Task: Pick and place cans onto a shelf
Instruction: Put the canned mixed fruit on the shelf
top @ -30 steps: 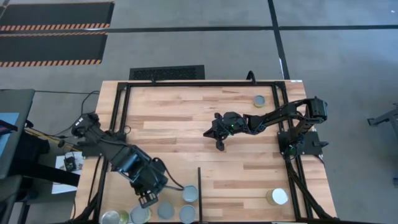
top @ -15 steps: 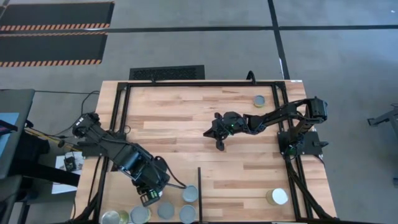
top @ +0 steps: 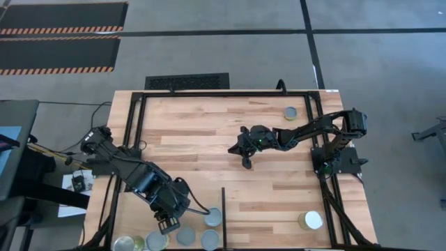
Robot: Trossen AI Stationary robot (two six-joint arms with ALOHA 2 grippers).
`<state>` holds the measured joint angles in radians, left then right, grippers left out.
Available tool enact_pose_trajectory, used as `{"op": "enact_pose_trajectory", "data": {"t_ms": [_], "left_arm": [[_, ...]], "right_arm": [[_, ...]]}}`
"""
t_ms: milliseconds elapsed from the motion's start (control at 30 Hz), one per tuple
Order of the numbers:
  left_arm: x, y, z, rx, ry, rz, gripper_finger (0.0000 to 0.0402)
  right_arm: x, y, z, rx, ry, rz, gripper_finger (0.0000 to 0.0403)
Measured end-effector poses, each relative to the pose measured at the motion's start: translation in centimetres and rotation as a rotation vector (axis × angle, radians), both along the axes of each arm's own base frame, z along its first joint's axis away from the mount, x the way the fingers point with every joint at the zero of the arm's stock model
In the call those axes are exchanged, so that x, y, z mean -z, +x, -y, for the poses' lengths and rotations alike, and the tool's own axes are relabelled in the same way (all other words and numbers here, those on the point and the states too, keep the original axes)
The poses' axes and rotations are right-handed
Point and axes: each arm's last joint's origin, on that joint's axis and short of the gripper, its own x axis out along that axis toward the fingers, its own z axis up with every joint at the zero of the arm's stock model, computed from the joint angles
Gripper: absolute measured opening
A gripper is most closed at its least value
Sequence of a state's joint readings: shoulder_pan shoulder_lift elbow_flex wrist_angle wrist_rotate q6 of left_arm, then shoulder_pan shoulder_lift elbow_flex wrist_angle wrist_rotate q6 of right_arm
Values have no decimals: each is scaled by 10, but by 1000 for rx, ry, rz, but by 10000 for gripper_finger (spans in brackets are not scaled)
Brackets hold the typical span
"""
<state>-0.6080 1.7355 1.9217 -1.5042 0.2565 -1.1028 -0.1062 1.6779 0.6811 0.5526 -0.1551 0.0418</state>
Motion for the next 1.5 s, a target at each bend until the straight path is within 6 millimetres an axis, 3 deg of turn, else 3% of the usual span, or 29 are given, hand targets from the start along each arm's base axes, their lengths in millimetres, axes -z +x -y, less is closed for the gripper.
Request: {"op": "enact_pose_trajectory", "data": {"t_ms": [333,467,667,1500], "left_arm": [[0,2,0,62,42,65,61],[3,2,0,134,107,127,45],[17,2,2,181,122,83,3],[18,-15,11,153,122,-35,0]], "right_arm": [[0,0,0,0,1,0,49],[0,0,0,0,2,0,49],[1,0,-1,-1,3,-11,49],[1,-1,-1,-1,4,-17,49]]}}
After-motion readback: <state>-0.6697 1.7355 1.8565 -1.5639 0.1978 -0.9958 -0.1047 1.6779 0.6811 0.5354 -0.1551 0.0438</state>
